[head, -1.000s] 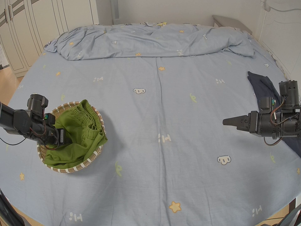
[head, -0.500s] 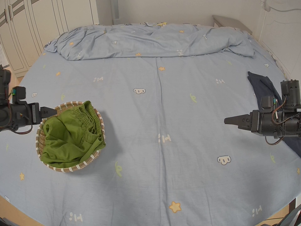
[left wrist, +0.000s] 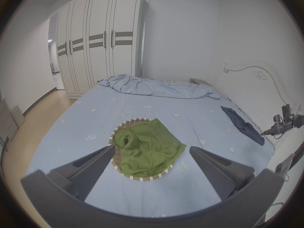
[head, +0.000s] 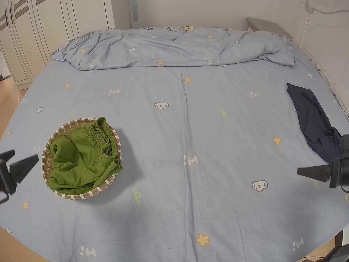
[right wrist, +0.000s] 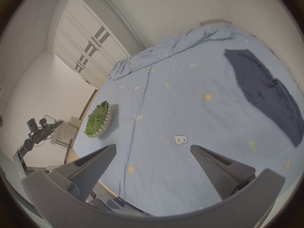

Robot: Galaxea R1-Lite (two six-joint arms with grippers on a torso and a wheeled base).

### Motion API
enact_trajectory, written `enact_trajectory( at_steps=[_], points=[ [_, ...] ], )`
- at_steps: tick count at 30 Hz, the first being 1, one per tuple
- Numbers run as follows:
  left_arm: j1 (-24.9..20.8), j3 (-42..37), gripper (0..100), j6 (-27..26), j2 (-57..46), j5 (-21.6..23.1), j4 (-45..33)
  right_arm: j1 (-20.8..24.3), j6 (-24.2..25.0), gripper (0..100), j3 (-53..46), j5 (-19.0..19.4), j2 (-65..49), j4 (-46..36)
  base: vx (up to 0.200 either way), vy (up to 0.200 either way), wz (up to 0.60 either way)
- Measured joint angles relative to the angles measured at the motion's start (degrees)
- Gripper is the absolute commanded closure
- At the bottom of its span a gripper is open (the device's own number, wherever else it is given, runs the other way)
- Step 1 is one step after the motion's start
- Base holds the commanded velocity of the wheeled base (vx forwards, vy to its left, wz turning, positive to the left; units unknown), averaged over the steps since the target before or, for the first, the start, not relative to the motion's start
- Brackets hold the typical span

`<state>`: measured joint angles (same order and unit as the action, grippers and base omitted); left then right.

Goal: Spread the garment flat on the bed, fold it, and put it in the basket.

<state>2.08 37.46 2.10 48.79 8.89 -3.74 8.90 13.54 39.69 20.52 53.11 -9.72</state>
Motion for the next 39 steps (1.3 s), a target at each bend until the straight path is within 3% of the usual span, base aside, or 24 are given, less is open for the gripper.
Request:
enact_trajectory(
  at_steps=[13, 16, 21, 28, 32, 39],
  points=[
    [-6.2, -19.3, 0, 0.0, -29.4, -0.3, -5.6, -2.1, -2.7, 0, -12.0, -3.7, -34.7, -11.2, 0.000, 0.000, 0.00],
    [-7.4, -23.6, 0, 0.0, -34.5, -3.0, -6.7, -2.3, -3.8, 0, -16.4, -7.9, -40.7, -12.0, 0.000, 0.000, 0.00],
    [-8.7, -28.5, 0, 0.2, -39.7, -11.5, -5.7, -4.6, -6.7, 0, -20.8, -15.2, -45.6, -14.3, 0.000, 0.000, 0.00],
    [-9.4, -30.8, 0, 0.2, -42.3, -13.5, -4.1, -11.1, -8.9, 0, -21.3, -17.6, -48.2, -16.3, 0.000, 0.000, 0.00],
    [-9.5, -32.3, 0, 0.4, -42.9, -13.7, -2.4, -10.8, -9.4, 0, -24.7, -17.7, -49.9, -11.2, 0.000, 0.000, 0.00],
    [-9.6, -34.0, 0, 1.4, -43.3, -14.1, -0.7, -9.8, -11.0, 0, -33.2, -17.6, -51.7, 9.5, 0.000, 0.000, 0.00]
  ],
)
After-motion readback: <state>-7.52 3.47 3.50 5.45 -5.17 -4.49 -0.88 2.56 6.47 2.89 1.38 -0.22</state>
